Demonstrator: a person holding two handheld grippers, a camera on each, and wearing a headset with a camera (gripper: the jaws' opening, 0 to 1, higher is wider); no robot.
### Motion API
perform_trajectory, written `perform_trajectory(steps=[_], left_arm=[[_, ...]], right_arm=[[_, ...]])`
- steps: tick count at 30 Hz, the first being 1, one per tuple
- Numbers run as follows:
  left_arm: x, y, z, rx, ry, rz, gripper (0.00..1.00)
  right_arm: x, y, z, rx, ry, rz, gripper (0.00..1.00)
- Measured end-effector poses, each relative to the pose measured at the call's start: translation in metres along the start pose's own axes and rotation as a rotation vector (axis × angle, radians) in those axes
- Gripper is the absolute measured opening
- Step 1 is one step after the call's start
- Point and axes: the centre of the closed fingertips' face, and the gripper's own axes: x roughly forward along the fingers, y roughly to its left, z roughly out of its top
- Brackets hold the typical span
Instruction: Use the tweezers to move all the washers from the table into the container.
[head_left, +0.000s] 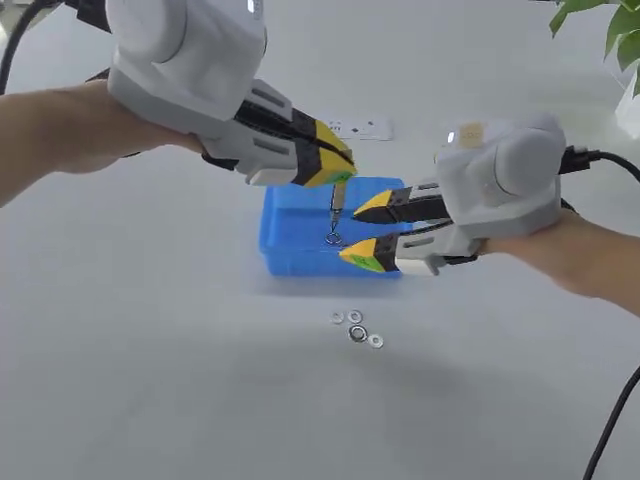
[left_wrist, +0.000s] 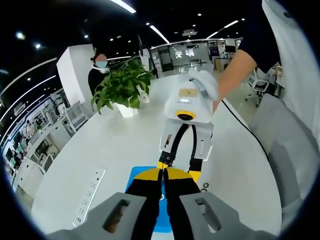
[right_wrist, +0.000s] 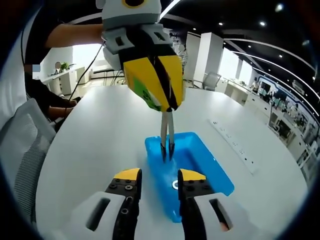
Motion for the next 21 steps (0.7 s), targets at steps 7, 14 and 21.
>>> perform_trajectory(steps=[7, 14, 21], left_arm=[[-0.003, -0.008, 0.004, 0.0, -0.014, 0.003, 0.05], [-0.004, -0.021, 0.01, -0.016, -0.034, 0.008, 0.05], [0.0, -0.04, 0.008, -0.026, -0.032, -0.003, 0.05]], right_arm=[[-0.019, 0.003, -0.005, 0.037, -0.019, -0.052, 0.39], [-0.038, 0.02, -0.015, 0.029, -0.023, -0.077, 0.51], [-0.059, 0.038, -0.04, 0.055, 0.004, -0.078, 0.59]])
